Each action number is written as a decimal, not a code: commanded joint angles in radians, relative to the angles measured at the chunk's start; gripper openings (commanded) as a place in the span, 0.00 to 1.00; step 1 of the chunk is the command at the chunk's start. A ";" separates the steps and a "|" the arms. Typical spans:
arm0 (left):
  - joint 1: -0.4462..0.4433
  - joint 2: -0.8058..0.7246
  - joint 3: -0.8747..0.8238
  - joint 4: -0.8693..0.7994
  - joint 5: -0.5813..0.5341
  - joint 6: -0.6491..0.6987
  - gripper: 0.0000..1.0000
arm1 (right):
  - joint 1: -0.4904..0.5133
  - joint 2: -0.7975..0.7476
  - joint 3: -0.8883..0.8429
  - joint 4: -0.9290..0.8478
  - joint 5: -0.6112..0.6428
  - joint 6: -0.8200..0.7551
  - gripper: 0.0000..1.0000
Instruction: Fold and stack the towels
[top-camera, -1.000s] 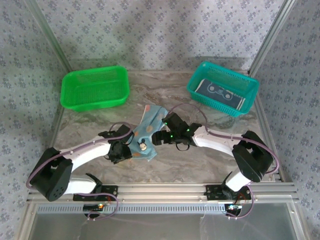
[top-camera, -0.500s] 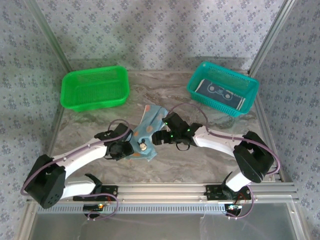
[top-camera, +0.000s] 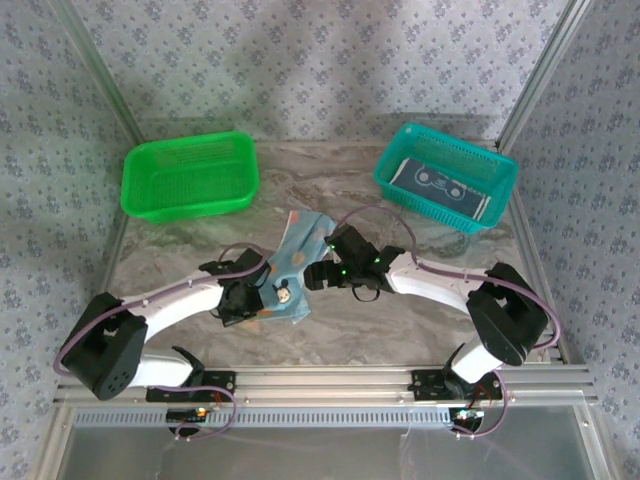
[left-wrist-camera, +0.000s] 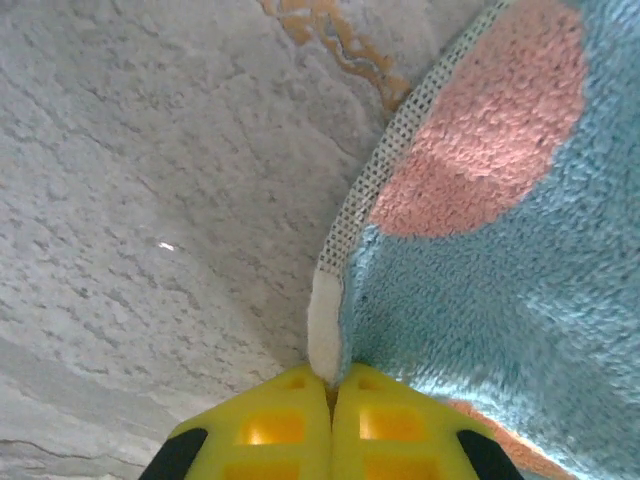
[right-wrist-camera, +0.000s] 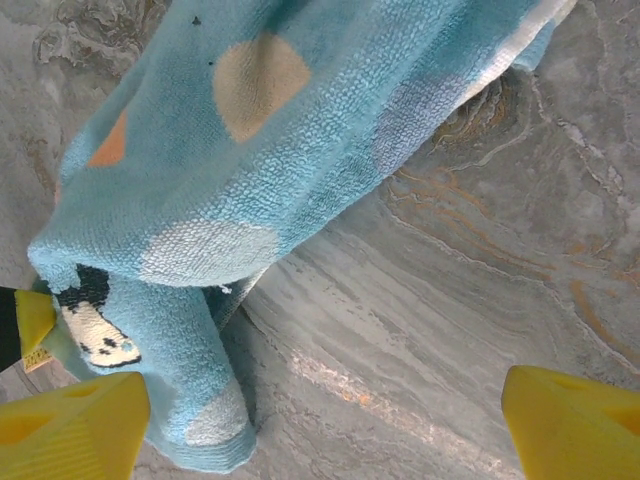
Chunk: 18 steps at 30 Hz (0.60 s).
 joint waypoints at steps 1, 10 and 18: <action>-0.006 0.010 0.053 -0.104 -0.047 0.021 0.00 | -0.002 -0.013 0.017 -0.024 0.006 -0.018 0.93; 0.105 -0.111 0.338 -0.445 -0.262 0.139 0.00 | 0.015 0.096 0.063 0.060 -0.089 -0.038 0.67; 0.186 -0.077 0.380 -0.504 -0.344 0.224 0.00 | 0.080 0.255 0.189 0.082 -0.185 -0.051 0.39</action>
